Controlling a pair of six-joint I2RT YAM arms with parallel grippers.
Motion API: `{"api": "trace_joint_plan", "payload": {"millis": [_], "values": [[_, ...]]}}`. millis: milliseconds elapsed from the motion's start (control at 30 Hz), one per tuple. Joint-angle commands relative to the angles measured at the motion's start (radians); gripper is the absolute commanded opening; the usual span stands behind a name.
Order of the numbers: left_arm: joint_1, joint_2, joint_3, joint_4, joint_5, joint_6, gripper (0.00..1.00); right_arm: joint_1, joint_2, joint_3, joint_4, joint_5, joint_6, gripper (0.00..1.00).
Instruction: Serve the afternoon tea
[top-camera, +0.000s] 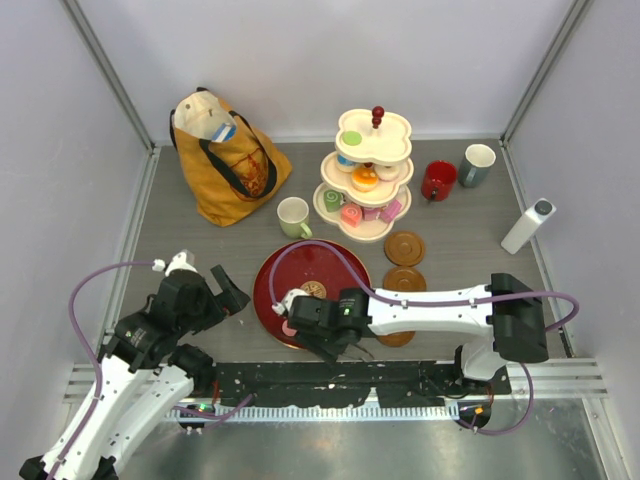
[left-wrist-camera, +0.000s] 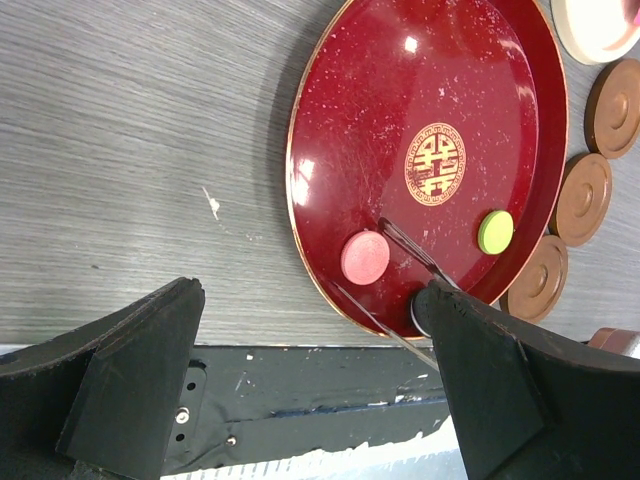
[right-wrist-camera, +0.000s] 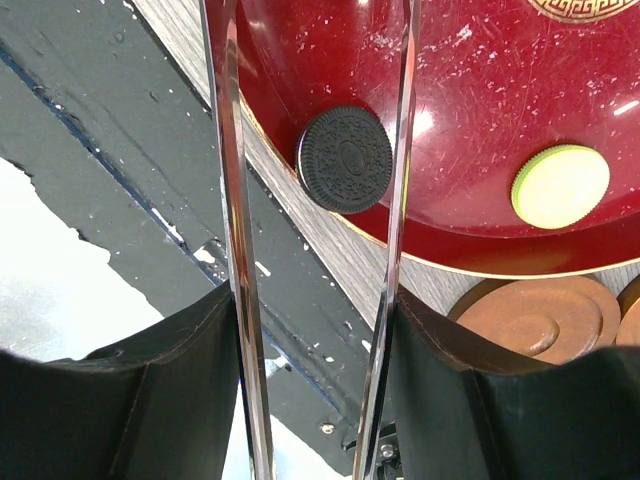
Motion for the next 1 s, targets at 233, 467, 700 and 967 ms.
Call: {"api": "trace_joint_plan", "payload": {"millis": [233, 467, 700, 967], "values": [[0.004, -0.017, -0.006, 0.008, 0.006, -0.013, 1.0, 0.008, 0.001, 0.036, -0.095, 0.065, 0.067, 0.56], [0.004, -0.015, -0.003, 0.005, 0.006, -0.015, 1.0, 0.008, 0.002, 0.04, -0.061, 0.05, 0.051, 0.46], [0.004, -0.026, -0.003, 0.002, 0.004, -0.018, 0.99, 0.002, -0.041, 0.063, -0.064, 0.099, 0.057, 0.43], [0.005, -0.027, -0.005, 0.005, 0.001, -0.018, 1.0, -0.018, -0.145, 0.092, -0.061, 0.17, 0.068, 0.38]]}}
